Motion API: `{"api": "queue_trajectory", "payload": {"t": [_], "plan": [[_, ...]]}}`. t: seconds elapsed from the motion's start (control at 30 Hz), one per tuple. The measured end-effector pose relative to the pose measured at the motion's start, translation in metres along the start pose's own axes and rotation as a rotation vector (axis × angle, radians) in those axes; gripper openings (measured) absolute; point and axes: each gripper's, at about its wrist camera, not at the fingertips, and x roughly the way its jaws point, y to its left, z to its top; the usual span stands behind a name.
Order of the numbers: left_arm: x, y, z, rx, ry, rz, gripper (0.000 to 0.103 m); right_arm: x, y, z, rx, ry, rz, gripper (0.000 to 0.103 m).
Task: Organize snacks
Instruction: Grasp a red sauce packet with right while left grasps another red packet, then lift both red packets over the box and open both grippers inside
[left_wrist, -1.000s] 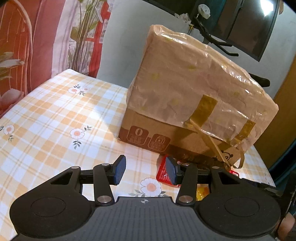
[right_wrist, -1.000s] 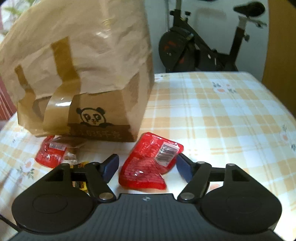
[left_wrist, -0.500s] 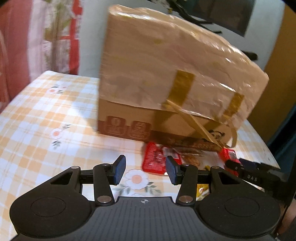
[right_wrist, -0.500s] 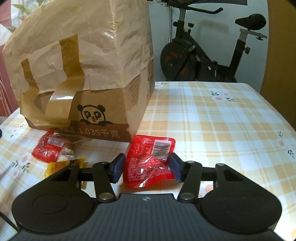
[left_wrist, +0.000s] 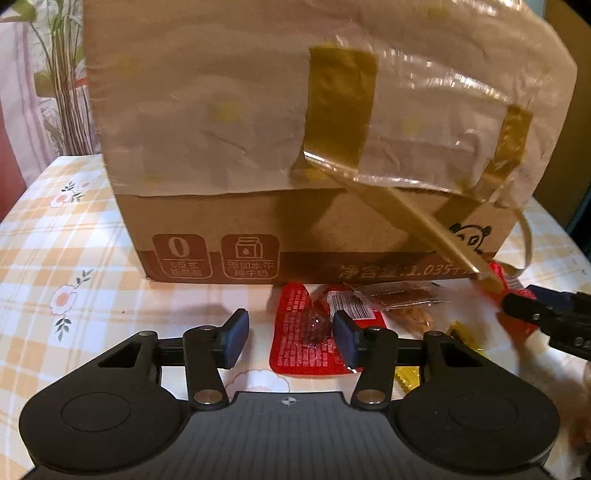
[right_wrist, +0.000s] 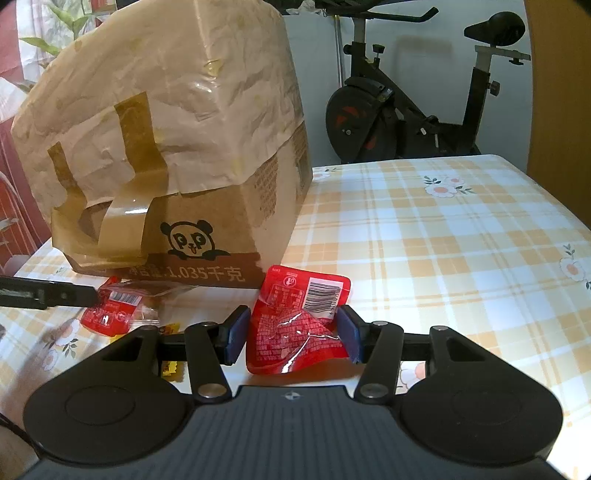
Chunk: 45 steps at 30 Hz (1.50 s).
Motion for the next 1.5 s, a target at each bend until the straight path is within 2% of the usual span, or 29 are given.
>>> {"api": "queue_trajectory", "payload": {"t": [0.1,0.13,0.17,0.27,0.37,0.63,0.8,1.03,1.23,1.27,1.33,1.5], "plan": [[0.007,-0.007,0.002,0.029,-0.004,-0.007,0.053,0.000,-0.001,0.000,0.006,-0.001,0.004,0.055],[0.009,-0.010,0.002,0.038,-0.002,-0.007,0.051,0.000,-0.001,0.000,0.008,-0.002,0.005,0.055],[0.011,-0.013,0.003,0.041,0.002,-0.007,0.043,0.000,-0.001,0.000,0.010,-0.002,0.006,0.055],[0.008,-0.016,0.000,0.031,0.000,0.009,0.040,0.000,-0.001,0.000,0.012,-0.002,0.006,0.055],[-0.001,-0.018,-0.011,0.023,-0.007,0.015,0.039,0.000,-0.001,0.000,0.014,-0.003,0.007,0.055],[-0.036,-0.010,-0.042,-0.074,-0.014,0.014,0.038,0.001,-0.001,0.000,0.021,-0.003,0.012,0.055],[-0.042,0.004,-0.042,-0.116,-0.040,0.031,0.038,0.001,-0.001,0.000,0.010,0.000,0.006,0.055],[-0.052,0.004,-0.044,-0.112,-0.072,0.034,0.038,0.001,0.002,-0.001,-0.005,0.002,-0.002,0.055],[-0.066,0.010,-0.046,-0.129,-0.099,0.041,0.038,-0.007,0.007,-0.004,-0.038,-0.054,-0.026,0.055],[-0.067,0.010,-0.047,-0.130,-0.099,0.041,0.035,-0.008,0.008,-0.004,-0.042,-0.063,-0.027,0.055],[-0.070,0.009,-0.049,-0.125,-0.096,0.040,0.035,-0.011,0.010,-0.005,-0.050,-0.079,-0.032,0.055],[-0.071,0.010,-0.050,-0.119,-0.101,0.028,0.035,-0.014,0.010,-0.005,-0.064,-0.095,-0.037,0.055]]}}
